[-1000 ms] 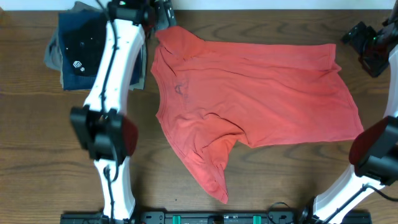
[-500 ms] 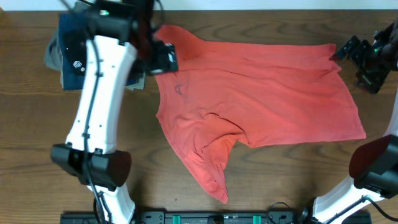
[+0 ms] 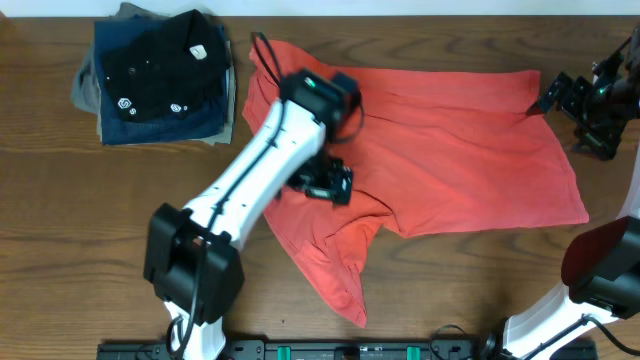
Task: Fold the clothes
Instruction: 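Move the left gripper to the t-shirt's lower hem and grasp it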
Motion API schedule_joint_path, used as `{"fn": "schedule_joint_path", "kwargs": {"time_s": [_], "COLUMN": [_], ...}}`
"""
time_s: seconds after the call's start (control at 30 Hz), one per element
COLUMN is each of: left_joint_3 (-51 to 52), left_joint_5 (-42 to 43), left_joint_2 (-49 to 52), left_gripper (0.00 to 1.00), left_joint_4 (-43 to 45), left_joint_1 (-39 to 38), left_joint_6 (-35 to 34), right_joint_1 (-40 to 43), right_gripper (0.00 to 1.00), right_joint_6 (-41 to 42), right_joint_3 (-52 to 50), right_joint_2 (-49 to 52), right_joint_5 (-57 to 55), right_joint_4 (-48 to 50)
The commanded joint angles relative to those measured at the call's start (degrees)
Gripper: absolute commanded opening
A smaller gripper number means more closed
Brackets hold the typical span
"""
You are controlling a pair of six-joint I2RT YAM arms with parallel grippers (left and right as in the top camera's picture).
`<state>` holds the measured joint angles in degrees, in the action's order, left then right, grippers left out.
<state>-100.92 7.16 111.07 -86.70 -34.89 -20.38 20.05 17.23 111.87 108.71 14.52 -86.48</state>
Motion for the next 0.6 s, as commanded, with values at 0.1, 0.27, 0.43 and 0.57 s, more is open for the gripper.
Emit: {"fn": "schedule_joint_path", "kwargs": {"time_s": [0.1, 0.27, 0.43, 0.57], "left_joint_3": [11.4, 18.2, 23.2, 24.9], "left_joint_5": [0.0, 1.7, 2.8, 4.4], "left_joint_2": [-3.7, -3.7, -3.7, -3.7], "left_gripper": [0.98, 0.98, 0.98, 0.98], "left_joint_4": [9.0, 17.0, 23.1, 25.6], "left_joint_1": [-6.1, -8.2, -8.2, -8.2], "left_joint_6": [-2.9, -2.4, -2.4, -2.7], "right_joint_1": [-0.4, -0.4, -0.6, -0.6], "right_gripper": [0.99, 0.99, 0.99, 0.99], "right_joint_6": [-1.7, -1.7, -2.2, -2.3], "right_joint_3": [0.4, -0.3, -3.5, -7.4], "right_joint_2": [-0.3, -0.3, -0.3, -0.3], "right_joint_5": [-1.7, -1.7, -1.7, -1.7], "right_joint_4": [0.4, 1.1, 3.2, 5.7]}}
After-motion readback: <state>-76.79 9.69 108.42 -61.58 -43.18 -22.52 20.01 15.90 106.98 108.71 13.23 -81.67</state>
